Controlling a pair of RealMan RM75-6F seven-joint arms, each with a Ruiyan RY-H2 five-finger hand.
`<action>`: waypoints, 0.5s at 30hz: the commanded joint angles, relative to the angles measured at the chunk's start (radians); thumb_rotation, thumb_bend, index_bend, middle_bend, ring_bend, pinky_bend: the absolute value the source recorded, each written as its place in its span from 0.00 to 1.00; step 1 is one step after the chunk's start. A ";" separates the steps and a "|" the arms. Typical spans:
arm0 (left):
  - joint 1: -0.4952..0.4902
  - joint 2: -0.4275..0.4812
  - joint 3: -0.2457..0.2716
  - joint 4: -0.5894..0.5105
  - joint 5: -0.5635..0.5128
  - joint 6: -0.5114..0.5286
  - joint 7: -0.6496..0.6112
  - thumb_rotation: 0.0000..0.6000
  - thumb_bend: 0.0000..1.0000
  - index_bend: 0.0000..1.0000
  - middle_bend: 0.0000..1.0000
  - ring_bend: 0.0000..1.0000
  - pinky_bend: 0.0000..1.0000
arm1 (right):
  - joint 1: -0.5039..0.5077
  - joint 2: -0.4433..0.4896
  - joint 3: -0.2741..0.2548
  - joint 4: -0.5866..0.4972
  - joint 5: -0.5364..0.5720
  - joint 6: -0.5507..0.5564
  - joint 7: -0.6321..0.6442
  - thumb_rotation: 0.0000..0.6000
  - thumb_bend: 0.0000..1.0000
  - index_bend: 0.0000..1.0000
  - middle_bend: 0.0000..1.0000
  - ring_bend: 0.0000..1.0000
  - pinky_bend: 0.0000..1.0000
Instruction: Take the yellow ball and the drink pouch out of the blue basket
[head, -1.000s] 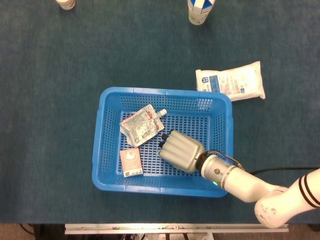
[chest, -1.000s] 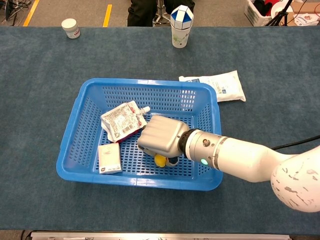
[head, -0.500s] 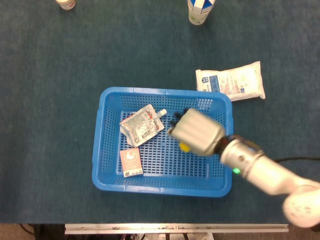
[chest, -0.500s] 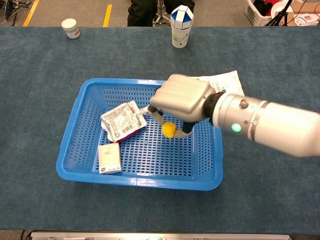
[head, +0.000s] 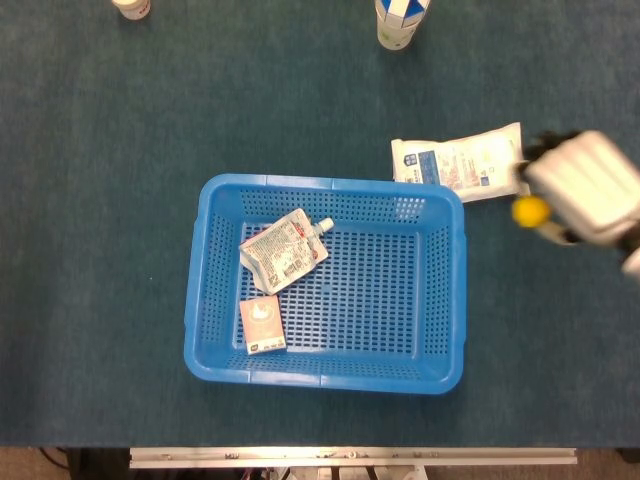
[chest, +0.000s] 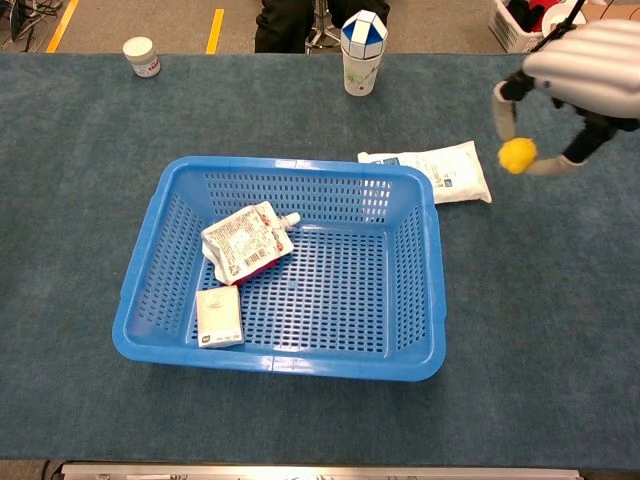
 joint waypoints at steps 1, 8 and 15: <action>-0.011 -0.003 -0.001 0.001 0.009 -0.011 0.000 1.00 0.27 0.40 0.42 0.31 0.30 | -0.064 0.015 -0.041 0.093 -0.044 -0.038 0.049 1.00 0.22 0.54 0.44 0.30 0.44; -0.036 0.003 0.010 -0.006 0.024 -0.050 -0.002 1.00 0.27 0.40 0.42 0.31 0.30 | -0.135 -0.090 -0.050 0.247 -0.091 -0.074 0.082 1.00 0.22 0.54 0.44 0.30 0.44; -0.055 0.021 0.020 -0.017 0.032 -0.083 -0.026 1.00 0.27 0.40 0.42 0.31 0.30 | -0.170 -0.168 -0.043 0.346 -0.107 -0.117 0.088 1.00 0.22 0.33 0.37 0.26 0.44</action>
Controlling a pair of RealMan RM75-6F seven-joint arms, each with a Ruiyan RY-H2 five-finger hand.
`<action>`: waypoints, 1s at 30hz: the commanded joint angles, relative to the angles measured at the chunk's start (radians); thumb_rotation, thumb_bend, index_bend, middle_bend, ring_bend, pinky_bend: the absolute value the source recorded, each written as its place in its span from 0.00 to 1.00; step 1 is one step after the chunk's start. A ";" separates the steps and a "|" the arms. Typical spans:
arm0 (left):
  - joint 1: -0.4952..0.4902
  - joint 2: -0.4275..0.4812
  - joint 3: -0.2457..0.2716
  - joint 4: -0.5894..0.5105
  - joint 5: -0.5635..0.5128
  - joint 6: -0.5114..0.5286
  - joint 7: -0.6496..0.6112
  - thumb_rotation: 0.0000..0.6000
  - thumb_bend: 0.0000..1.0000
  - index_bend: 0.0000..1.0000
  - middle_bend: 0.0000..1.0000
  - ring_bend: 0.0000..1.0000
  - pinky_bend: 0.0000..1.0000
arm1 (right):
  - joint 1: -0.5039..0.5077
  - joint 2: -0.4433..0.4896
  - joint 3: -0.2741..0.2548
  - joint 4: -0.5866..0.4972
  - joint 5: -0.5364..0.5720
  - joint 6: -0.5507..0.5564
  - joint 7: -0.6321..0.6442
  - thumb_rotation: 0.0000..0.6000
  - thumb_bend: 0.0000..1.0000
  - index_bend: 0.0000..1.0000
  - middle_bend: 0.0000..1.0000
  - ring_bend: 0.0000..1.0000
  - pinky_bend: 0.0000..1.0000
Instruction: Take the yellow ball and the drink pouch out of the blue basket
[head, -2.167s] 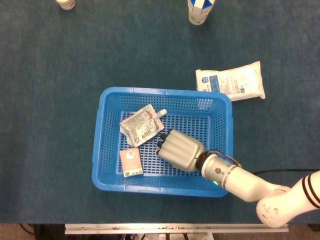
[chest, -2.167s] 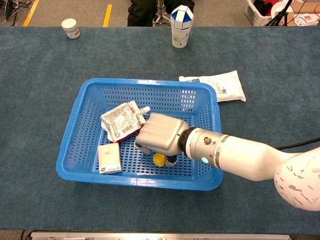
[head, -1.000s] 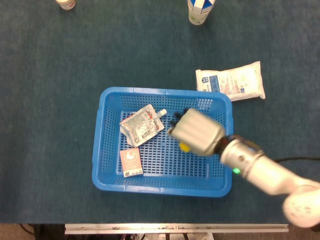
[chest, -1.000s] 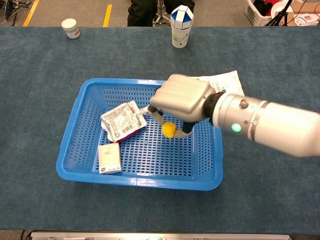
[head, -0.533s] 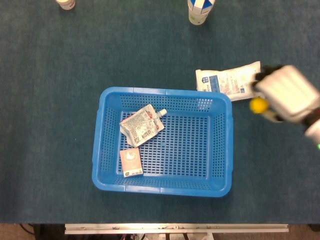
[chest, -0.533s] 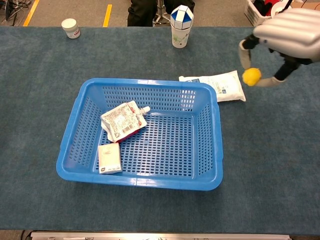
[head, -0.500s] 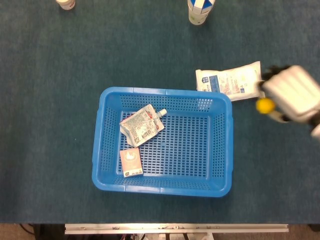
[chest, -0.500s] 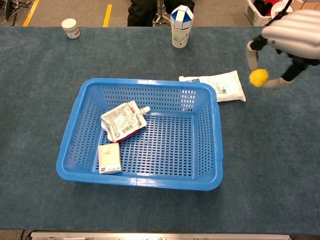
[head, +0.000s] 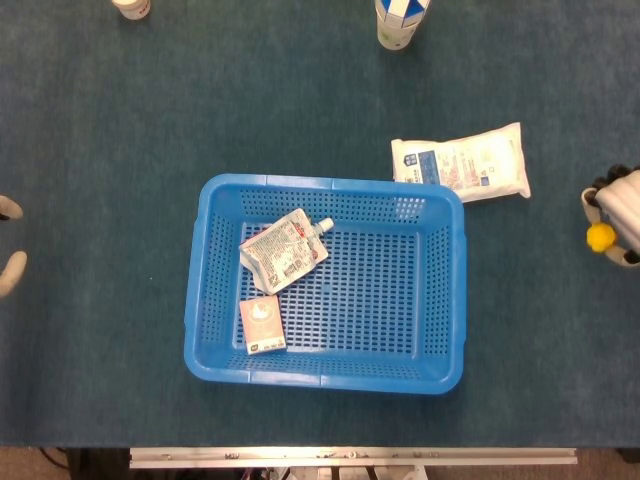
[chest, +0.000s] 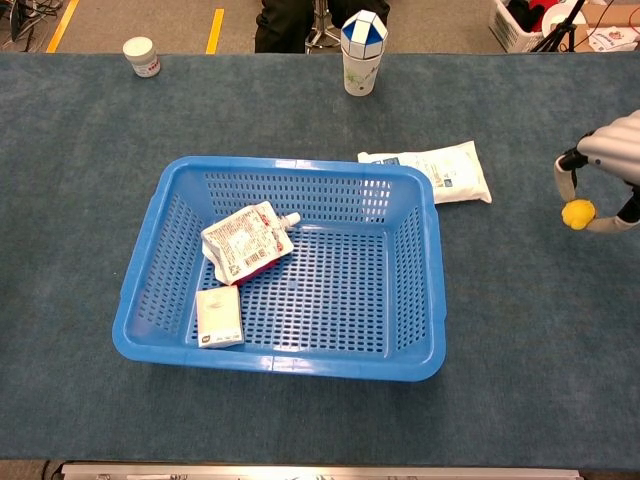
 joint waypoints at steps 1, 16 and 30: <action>-0.009 0.008 0.005 -0.003 0.008 -0.013 -0.008 1.00 0.27 0.40 0.42 0.31 0.30 | -0.016 -0.027 0.008 0.031 -0.006 -0.021 0.007 1.00 0.22 0.27 0.33 0.24 0.43; -0.082 0.051 0.013 -0.043 0.059 -0.100 -0.070 1.00 0.27 0.40 0.42 0.31 0.30 | -0.042 0.084 0.067 -0.084 -0.104 0.001 0.086 1.00 0.22 0.09 0.22 0.16 0.37; -0.254 0.055 0.005 -0.139 0.146 -0.301 -0.065 1.00 0.27 0.33 0.40 0.31 0.30 | -0.074 0.174 0.148 -0.097 -0.073 0.039 0.137 1.00 0.22 0.09 0.24 0.16 0.37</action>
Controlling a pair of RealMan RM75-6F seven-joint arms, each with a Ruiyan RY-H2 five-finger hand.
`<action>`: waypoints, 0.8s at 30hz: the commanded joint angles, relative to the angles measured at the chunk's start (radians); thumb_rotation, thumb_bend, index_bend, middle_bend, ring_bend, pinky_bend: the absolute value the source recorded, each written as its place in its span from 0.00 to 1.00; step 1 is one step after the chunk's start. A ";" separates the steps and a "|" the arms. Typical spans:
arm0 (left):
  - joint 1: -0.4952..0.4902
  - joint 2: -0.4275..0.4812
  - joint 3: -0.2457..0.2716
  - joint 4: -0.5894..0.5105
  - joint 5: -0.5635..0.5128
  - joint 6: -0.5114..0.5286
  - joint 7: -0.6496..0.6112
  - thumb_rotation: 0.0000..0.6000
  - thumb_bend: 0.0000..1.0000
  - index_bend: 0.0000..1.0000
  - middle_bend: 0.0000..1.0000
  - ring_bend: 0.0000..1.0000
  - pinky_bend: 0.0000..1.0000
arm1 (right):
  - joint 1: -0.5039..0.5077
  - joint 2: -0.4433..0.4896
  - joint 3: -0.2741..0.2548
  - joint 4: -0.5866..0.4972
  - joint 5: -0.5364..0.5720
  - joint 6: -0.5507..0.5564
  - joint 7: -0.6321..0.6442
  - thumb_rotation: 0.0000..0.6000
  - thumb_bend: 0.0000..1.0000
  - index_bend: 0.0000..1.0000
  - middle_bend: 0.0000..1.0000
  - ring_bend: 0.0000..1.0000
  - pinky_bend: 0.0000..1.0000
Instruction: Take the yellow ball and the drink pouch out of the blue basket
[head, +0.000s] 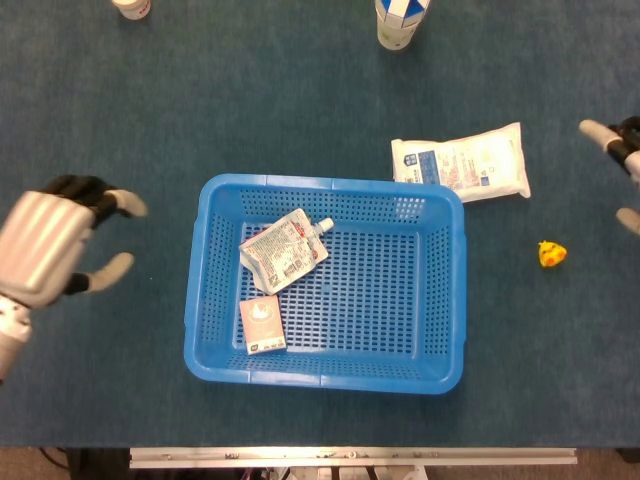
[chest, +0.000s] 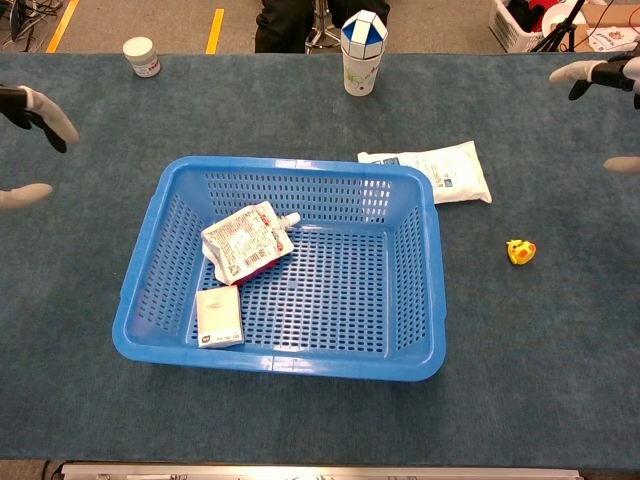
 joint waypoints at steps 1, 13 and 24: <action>-0.058 -0.009 -0.001 -0.038 0.002 -0.081 0.048 1.00 0.27 0.32 0.40 0.31 0.30 | -0.007 0.012 0.011 0.003 0.008 0.003 0.007 1.00 0.22 0.09 0.24 0.16 0.37; -0.169 -0.120 0.024 -0.088 -0.025 -0.246 0.142 1.00 0.27 0.29 0.39 0.31 0.31 | -0.018 0.033 0.070 0.046 0.030 -0.015 0.076 1.00 0.22 0.09 0.25 0.16 0.37; -0.238 -0.235 0.028 -0.068 -0.113 -0.333 0.166 1.00 0.27 0.26 0.38 0.31 0.34 | -0.016 0.047 0.114 0.058 0.044 -0.023 0.083 1.00 0.22 0.07 0.25 0.16 0.37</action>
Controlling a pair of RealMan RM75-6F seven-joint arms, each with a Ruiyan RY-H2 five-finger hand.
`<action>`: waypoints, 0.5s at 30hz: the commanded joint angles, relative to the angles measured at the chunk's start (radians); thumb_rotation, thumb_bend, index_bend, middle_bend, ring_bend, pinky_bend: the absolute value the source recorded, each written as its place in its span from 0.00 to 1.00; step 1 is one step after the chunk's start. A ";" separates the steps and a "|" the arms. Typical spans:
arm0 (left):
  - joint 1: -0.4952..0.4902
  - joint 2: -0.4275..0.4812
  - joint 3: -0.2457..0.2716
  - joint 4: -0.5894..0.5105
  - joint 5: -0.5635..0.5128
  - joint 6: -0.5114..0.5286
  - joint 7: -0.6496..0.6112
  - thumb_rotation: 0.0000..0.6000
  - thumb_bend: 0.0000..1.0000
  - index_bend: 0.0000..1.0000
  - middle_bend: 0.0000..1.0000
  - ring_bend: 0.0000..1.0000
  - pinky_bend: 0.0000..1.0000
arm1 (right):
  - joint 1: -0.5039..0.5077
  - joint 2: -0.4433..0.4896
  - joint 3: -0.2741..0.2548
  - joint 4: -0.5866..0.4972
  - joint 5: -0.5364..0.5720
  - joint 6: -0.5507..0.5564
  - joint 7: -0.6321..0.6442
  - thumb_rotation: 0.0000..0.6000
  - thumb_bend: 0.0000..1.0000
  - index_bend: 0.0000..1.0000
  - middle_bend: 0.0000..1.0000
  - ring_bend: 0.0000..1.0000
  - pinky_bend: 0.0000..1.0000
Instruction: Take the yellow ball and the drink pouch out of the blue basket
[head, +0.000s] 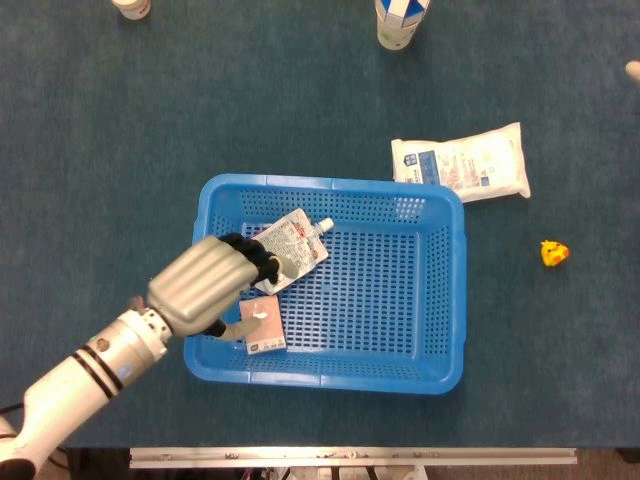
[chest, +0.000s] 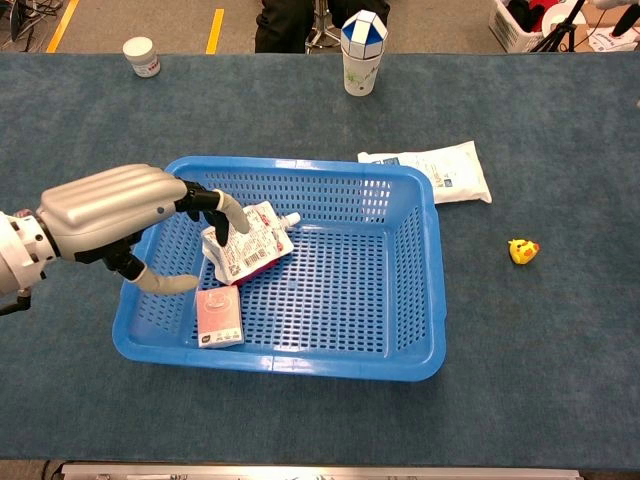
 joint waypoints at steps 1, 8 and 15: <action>-0.026 -0.036 -0.003 0.018 -0.044 -0.032 0.011 1.00 0.27 0.25 0.38 0.31 0.35 | 0.001 0.005 0.008 -0.002 -0.003 -0.001 0.001 1.00 0.22 0.07 0.25 0.16 0.37; -0.064 -0.087 -0.008 0.076 -0.141 -0.072 0.026 1.00 0.27 0.22 0.36 0.31 0.36 | -0.007 0.023 0.025 -0.021 -0.010 0.011 -0.007 1.00 0.22 0.06 0.25 0.16 0.37; -0.090 -0.139 -0.021 0.125 -0.264 -0.077 0.067 1.00 0.27 0.14 0.28 0.25 0.36 | -0.021 0.038 0.035 -0.034 -0.009 0.021 -0.012 1.00 0.22 0.06 0.25 0.16 0.37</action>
